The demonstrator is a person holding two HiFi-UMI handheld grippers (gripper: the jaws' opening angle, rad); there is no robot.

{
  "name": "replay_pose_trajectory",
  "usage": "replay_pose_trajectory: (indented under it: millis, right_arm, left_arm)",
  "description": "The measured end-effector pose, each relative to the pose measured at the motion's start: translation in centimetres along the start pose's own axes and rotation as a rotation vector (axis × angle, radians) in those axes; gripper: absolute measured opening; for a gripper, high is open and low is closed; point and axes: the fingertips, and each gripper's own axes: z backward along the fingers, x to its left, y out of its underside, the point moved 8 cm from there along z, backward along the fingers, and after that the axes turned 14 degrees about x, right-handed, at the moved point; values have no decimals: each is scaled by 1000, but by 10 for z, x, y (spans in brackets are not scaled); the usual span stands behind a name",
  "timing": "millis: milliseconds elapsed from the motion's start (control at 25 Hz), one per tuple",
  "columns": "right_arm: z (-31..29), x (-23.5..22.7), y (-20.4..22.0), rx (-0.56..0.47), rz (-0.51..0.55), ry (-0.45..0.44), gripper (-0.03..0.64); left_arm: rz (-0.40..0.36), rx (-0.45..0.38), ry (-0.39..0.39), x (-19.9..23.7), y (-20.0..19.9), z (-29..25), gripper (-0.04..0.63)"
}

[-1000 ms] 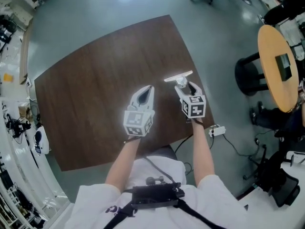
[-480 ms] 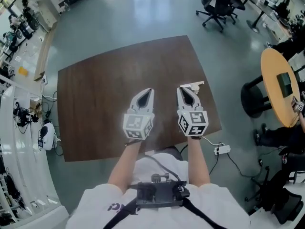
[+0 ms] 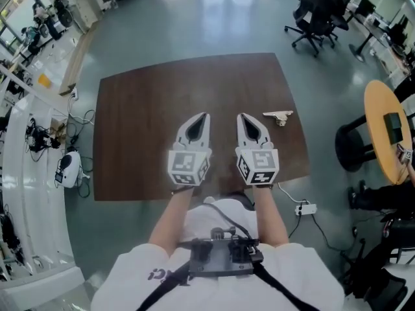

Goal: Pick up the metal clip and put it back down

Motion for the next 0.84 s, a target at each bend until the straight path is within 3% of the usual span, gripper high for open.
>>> replay_pose_trajectory:
  millis: [400, 840]
  right_arm:
    - [5, 39, -14, -66, 41, 10, 6]
    - [-2, 69, -8, -53, 85, 25, 7]
  left_arm:
    - [7, -40, -14, 18, 2, 31, 9]
    - [18, -16, -26, 33, 15, 57, 9]
